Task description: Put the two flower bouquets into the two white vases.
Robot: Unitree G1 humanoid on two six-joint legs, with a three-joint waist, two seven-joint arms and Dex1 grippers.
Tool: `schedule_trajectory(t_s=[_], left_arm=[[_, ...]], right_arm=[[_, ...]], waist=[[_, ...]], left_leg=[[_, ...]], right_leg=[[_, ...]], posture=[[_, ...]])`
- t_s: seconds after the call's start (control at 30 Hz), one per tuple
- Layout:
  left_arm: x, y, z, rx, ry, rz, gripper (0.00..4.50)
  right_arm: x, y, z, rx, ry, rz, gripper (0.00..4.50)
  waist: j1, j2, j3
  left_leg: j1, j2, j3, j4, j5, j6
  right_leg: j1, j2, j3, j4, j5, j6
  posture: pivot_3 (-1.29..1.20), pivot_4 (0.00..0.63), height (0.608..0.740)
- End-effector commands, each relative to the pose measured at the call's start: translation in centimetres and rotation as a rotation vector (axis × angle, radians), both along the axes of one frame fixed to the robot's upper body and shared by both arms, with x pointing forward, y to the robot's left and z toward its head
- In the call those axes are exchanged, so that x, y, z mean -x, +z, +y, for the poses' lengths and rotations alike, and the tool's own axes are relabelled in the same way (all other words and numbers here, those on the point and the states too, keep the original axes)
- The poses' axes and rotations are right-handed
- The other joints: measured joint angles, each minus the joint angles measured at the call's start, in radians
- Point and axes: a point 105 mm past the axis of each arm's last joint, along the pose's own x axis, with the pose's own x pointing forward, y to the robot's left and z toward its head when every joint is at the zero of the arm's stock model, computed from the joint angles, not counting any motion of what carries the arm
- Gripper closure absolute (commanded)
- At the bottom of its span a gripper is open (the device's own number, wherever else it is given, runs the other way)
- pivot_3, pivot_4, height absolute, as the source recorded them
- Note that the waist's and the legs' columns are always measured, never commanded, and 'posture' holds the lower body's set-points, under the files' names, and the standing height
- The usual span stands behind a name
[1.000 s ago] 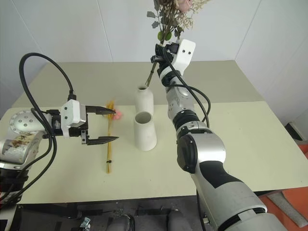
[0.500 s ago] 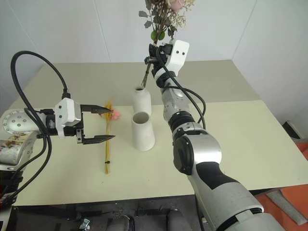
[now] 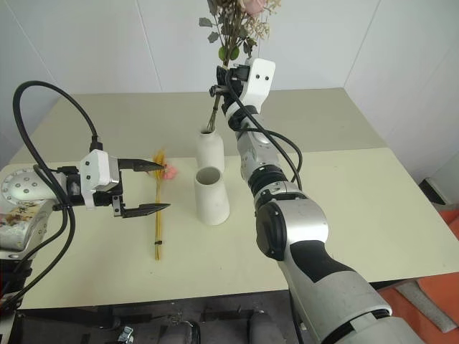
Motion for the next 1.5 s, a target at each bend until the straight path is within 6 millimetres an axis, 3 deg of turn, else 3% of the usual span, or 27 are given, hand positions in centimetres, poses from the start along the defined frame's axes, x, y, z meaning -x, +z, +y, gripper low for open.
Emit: schedule_trajectory(t_s=[0.03, 0.17, 0.37, 0.87, 1.17, 1.5], left_arm=[[0.6, 1.3, 0.2, 0.004, 0.000, -0.052, 0.00], [0.6, 1.2, 0.1, 0.007, 0.000, -0.049, 0.00], [0.6, 1.2, 0.0, 0.011, -0.006, -0.048, 0.00], [0.6, 1.1, 0.0, 0.020, 0.005, -0.058, 0.00], [0.5, 1.1, 0.0, 0.020, 0.001, -0.063, 0.00], [0.0, 1.2, 0.0, 0.015, -0.003, -0.066, 0.00]], right_arm=[[1.0, 3.2, 0.4, -0.023, 0.011, -0.100, 4.27], [0.7, 1.1, 1.4, 0.017, 0.026, -0.052, 4.27], [0.6, 0.0, 1.7, 0.041, 0.012, -0.025, 4.27], [0.3, 0.2, 0.8, 0.085, -0.038, -0.034, 4.27], [0.9, -0.1, 2.2, 0.142, -0.002, -0.074, 4.27], [2.4, 0.1, 3.2, 0.160, 0.116, -0.191, 0.81]], waist=[[0.000, 0.000, 0.000], [-0.001, 0.000, 0.000], [0.000, 0.000, 0.000], [0.000, 0.000, 0.000], [-0.001, 0.000, 0.000], [0.000, 0.000, 0.000]], left_leg=[[0.000, 0.000, 0.000, -0.001, 0.000, 0.000], [0.000, 0.000, 0.000, -0.002, 0.000, 0.000], [0.000, 0.000, 0.000, -0.002, 0.000, 0.000], [0.000, 0.000, 0.000, -0.002, 0.000, 0.000], [0.000, 0.000, 0.000, -0.002, 0.000, 0.000], [0.000, 0.000, 0.000, -0.002, 0.000, 0.000]], right_leg=[[0.000, 0.000, 0.000, 0.000, 0.000, 0.000], [0.000, 0.000, 0.000, 0.000, 0.000, 0.000], [0.000, 0.000, 0.000, 0.000, 0.000, 0.000], [0.000, 0.000, 0.000, 0.000, 0.000, 0.000], [0.000, 0.000, 0.000, 0.000, 0.000, 0.000], [0.000, 0.000, 0.000, 0.000, 0.000, 0.000]], posture=[[0.00, 0.150, 0.740], [0.00, 0.150, 0.740], [0.00, 0.150, 0.740], [0.00, 0.150, 0.740], [0.00, 0.150, 0.740], [0.00, 0.150, 0.740]])
